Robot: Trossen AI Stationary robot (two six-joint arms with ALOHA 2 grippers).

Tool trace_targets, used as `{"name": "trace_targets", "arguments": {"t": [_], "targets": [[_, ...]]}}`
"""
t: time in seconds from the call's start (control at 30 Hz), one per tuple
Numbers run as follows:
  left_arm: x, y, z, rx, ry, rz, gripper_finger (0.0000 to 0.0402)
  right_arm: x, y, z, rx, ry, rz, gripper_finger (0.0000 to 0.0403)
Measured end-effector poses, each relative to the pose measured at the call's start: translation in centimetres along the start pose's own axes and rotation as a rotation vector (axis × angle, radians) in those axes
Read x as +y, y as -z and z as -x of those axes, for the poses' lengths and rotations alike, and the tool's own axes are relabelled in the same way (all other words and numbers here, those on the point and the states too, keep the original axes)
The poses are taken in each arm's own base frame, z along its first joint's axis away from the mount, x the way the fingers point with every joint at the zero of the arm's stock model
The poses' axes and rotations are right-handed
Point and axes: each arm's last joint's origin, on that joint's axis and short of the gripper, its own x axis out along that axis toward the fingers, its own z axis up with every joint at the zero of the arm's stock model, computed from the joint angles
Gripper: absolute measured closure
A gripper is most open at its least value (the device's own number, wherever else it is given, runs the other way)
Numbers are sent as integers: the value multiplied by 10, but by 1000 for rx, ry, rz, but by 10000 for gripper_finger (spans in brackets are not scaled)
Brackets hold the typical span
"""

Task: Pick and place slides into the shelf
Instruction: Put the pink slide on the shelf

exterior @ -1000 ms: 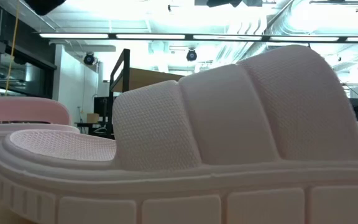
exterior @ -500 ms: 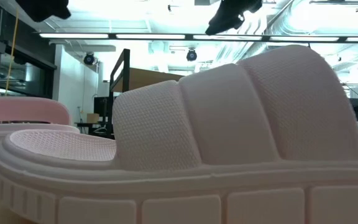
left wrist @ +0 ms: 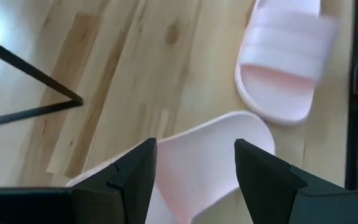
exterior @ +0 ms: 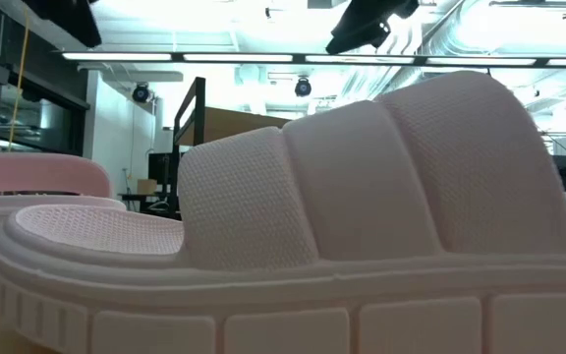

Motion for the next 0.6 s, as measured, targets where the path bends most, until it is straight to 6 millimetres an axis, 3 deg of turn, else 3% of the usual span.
{"name": "trace_targets", "arguments": {"t": [0.33, 0.6], "targets": [[-37, -16, -24, 221, -286, -53, 202, 13, 0, 2, -6, -17, 32, 220], [-44, -15, -35, 313, -410, -84, 202, 12, 0, 2, -9, -13, 48, 220]]}}
